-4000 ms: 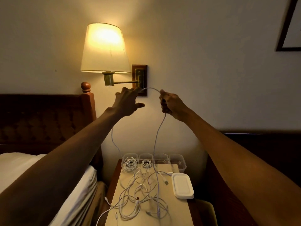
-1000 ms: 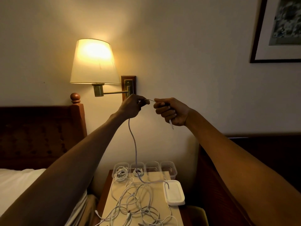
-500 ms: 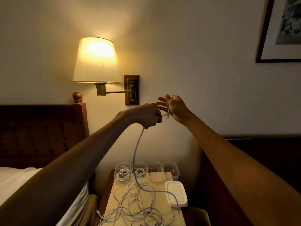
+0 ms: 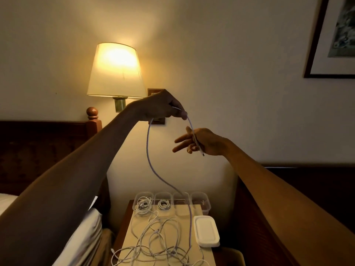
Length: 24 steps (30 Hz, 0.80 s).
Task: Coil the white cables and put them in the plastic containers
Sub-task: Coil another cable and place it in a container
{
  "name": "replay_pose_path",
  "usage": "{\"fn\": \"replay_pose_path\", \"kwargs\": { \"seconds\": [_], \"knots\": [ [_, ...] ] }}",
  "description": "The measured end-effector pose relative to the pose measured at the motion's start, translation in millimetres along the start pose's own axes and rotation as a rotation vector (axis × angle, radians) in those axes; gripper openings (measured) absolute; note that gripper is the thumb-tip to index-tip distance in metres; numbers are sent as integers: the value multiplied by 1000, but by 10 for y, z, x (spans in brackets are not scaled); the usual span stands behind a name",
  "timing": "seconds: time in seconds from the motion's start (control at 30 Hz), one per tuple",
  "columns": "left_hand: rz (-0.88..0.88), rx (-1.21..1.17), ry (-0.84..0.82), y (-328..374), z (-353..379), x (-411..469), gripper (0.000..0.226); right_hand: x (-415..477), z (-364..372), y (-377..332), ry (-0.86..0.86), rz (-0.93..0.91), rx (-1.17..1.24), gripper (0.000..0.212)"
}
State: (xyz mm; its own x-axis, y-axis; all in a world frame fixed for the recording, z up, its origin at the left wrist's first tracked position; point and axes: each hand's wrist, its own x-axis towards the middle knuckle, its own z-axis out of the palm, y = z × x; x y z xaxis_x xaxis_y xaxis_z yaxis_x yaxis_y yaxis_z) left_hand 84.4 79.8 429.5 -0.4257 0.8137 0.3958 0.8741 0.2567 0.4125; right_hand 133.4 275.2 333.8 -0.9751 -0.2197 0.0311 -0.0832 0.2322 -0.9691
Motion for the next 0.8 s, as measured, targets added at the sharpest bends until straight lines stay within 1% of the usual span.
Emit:
{"fn": "replay_pose_path", "kwargs": {
  "seconds": [0.1, 0.23, 0.33, 0.37, 0.43, 0.5, 0.57, 0.63, 0.7, 0.8],
  "knots": [
    [7, -101, 109, -107, 28, -15, 20, -45, 95, -84, -23, 5, 103, 62],
    [-13, -197, 295, -186, 117, -38, 18, -68, 161, -169, -75, -9, 300, 69],
    [-11, -204, 345, -246, 180, -59, 17, -71, 195, -215, -145, 10, 444, 78],
    [-17, -192, 352, -277, 206, -64, 16, -72, 202, -229, -152, 6, 475, 79],
    [-45, -165, 364, -379, 255, -83, 14, -68, 203, -251, -142, -11, 505, 73],
    [-78, -163, 349, -521, 302, -102, 11, -69, 188, -276, -121, -21, 527, 61],
    [-130, -233, 316, -652, 342, -118, 13, -78, 166, -304, -105, -43, 553, 49],
    [-218, -328, 246, -726, 392, -138, 17, -96, 144, -338, -68, -75, 564, 41],
    [-295, -391, 151, -758, 457, -156, 19, -104, 133, -357, -30, -103, 572, 38],
    [-360, -431, 28, -724, 577, -177, 19, -96, 131, -382, -7, -156, 556, 44]
  ]
}}
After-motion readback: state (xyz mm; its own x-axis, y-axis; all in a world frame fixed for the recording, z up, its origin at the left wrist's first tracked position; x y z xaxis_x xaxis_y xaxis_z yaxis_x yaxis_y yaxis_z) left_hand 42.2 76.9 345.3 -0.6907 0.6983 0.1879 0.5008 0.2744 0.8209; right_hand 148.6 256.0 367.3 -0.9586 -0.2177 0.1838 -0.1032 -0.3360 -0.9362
